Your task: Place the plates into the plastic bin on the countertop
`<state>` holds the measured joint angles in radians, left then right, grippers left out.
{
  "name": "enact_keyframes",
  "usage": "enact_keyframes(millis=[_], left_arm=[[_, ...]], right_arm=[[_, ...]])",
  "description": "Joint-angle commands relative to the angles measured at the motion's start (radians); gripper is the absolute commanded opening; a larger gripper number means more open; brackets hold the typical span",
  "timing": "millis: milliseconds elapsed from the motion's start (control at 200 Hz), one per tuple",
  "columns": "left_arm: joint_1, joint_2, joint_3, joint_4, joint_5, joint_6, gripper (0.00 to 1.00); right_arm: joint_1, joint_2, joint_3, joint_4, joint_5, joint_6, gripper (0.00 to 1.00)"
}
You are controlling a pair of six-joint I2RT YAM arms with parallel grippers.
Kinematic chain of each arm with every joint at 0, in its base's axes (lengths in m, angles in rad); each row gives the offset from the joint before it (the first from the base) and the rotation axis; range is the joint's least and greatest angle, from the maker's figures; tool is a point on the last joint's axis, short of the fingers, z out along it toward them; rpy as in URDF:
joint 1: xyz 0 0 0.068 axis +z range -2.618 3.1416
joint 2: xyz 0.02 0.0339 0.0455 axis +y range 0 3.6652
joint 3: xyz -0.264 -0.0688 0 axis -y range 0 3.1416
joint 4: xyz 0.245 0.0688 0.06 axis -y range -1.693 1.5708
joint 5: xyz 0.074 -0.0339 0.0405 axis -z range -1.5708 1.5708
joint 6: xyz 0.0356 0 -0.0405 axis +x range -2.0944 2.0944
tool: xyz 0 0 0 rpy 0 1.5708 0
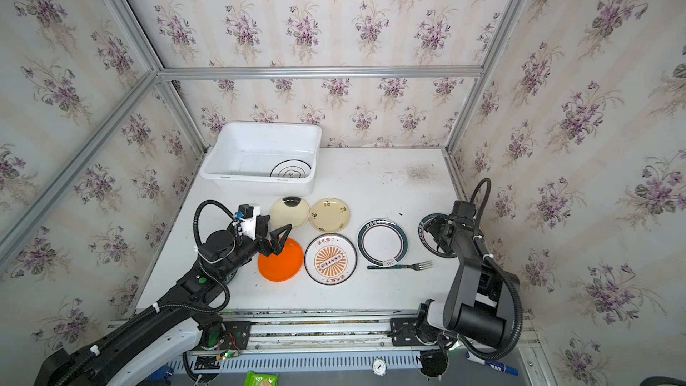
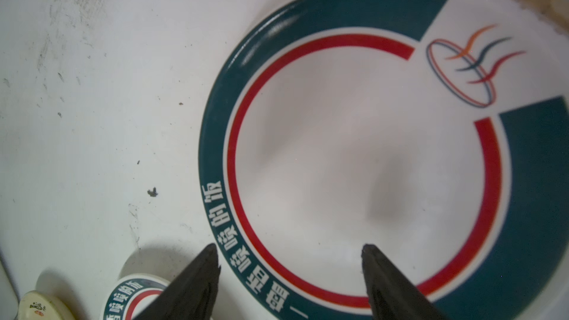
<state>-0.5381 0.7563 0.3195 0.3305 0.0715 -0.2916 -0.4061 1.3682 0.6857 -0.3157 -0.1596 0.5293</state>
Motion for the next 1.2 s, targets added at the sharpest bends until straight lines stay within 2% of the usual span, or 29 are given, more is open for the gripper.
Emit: enact_keyframes(millis=[0,310,735,1194], left_arm=[[0.000,-0.013,0.006,-0.001,-0.027,0.005,1.00],[0.000,-0.053,-0.007,-0.022,-0.066,-0.004,1.00],[0.000,-0.049,-0.003,-0.036,-0.094,-0.003,1.00],[0.000,-0.032,0.001,-0.045,-0.124,0.011,1.00]], right_arm=[[0.000,0.036,0.030,0.047,-0.013,0.011,0.75],[0.007,0.151,0.076,0.099,-0.073,0.034,0.72],[0.089,0.318,0.186,0.105,-0.079,0.037,0.71],[0.163,0.421,0.307,0.085,-0.070,0.038,0.70]])
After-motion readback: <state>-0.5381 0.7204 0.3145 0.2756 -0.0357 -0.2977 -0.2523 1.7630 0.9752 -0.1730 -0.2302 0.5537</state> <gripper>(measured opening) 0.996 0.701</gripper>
